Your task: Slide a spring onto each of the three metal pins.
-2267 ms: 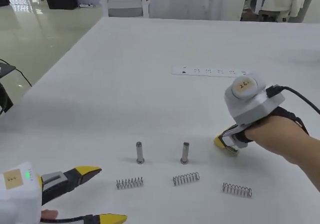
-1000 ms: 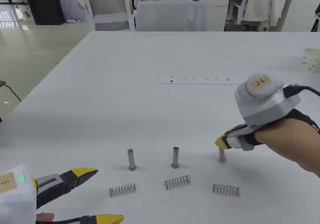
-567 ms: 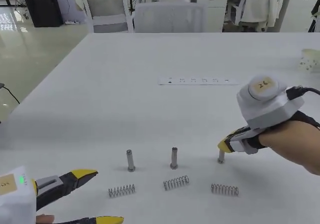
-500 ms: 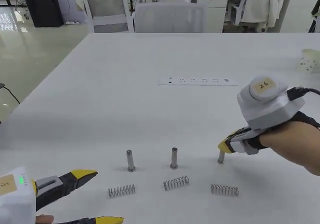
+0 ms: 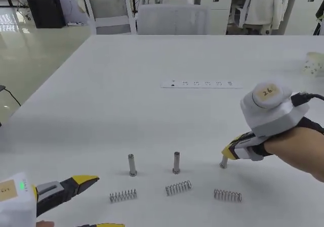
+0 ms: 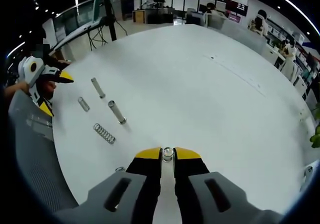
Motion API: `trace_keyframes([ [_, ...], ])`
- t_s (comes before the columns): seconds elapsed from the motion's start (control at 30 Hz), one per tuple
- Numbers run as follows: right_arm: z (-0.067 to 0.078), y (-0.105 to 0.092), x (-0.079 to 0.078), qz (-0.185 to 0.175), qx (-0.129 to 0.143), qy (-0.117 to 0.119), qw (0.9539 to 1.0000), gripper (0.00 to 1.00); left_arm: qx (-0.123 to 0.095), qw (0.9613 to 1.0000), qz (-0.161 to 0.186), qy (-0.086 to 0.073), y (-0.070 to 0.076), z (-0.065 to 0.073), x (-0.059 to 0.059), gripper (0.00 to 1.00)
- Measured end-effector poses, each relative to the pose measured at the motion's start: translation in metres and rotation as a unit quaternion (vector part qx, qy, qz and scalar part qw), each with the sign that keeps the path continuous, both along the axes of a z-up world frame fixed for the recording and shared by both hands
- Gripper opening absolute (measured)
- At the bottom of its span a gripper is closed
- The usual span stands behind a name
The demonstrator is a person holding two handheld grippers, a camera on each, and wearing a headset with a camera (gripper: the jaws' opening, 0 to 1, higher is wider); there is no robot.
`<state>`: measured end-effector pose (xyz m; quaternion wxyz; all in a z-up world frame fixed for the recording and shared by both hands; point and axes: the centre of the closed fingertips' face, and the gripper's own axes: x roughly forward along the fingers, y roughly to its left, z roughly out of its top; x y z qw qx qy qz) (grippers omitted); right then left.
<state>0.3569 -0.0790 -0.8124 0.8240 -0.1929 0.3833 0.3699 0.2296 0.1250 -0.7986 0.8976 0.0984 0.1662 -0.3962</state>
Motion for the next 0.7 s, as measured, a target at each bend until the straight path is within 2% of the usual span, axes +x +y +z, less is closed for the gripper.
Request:
trace_keyframes([
  [0.7, 0.0036, -0.0094, -0.0021, 0.004, -0.006, -0.010, 0.9999, 0.13, 0.000, 1.0000, -0.002, -0.002, 0.0025, 0.0004, 0.0012, 0.56],
])
